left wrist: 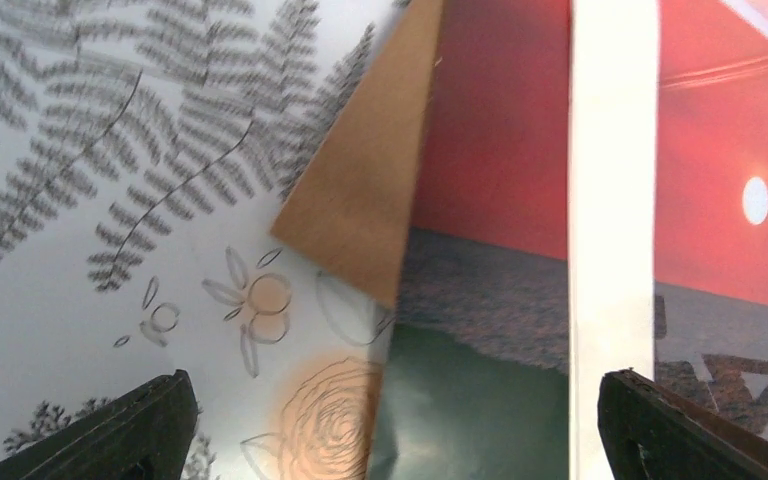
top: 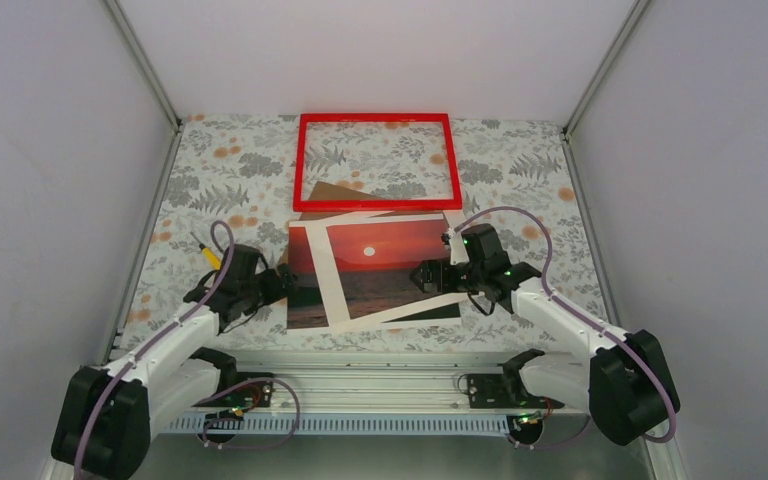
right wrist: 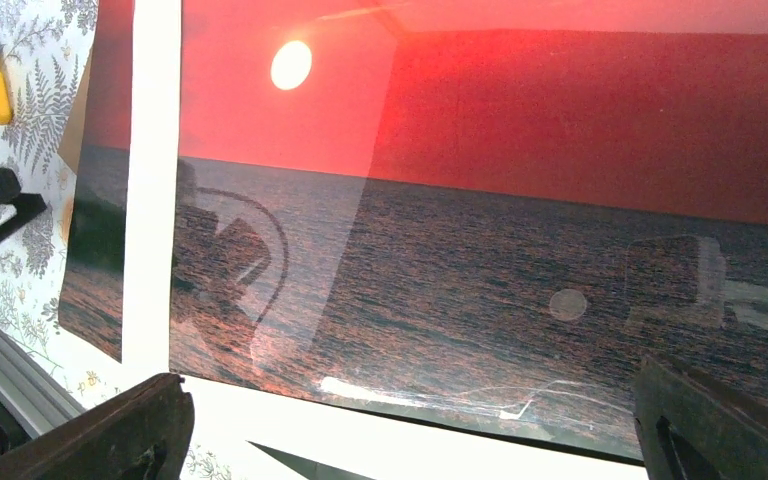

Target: Take the photo out of the frame

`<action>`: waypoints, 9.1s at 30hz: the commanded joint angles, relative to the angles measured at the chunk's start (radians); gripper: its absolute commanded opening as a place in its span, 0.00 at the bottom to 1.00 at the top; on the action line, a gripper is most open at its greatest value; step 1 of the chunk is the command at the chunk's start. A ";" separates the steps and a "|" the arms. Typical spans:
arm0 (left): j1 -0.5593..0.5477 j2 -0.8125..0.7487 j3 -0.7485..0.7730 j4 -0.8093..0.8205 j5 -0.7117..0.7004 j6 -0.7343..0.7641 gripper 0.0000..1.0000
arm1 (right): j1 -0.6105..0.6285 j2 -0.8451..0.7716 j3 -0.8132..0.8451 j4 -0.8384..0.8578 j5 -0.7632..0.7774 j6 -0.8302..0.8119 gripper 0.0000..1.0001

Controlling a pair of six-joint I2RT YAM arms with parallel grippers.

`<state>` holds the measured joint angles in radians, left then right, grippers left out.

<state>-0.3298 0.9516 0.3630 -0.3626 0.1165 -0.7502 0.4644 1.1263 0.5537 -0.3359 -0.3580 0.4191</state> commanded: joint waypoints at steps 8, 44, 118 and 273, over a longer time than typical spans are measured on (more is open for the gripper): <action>0.102 0.031 -0.117 0.186 0.313 0.046 1.00 | 0.008 -0.012 0.002 0.034 -0.038 -0.011 1.00; 0.100 0.140 -0.147 0.451 0.548 -0.021 0.74 | 0.023 0.023 -0.002 0.077 -0.076 -0.001 1.00; 0.109 -0.169 0.616 -0.591 -0.177 0.135 0.02 | 0.029 0.006 -0.006 0.096 -0.113 -0.023 1.00; -0.129 -0.802 0.445 -0.378 -0.630 0.214 1.00 | -0.272 -0.821 0.194 -0.145 0.512 -0.119 1.00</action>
<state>-0.4618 0.1921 0.8467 -0.7773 -0.4950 -0.6247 0.2005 0.3641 0.7990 -0.5259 0.1925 0.3408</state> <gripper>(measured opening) 0.998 0.998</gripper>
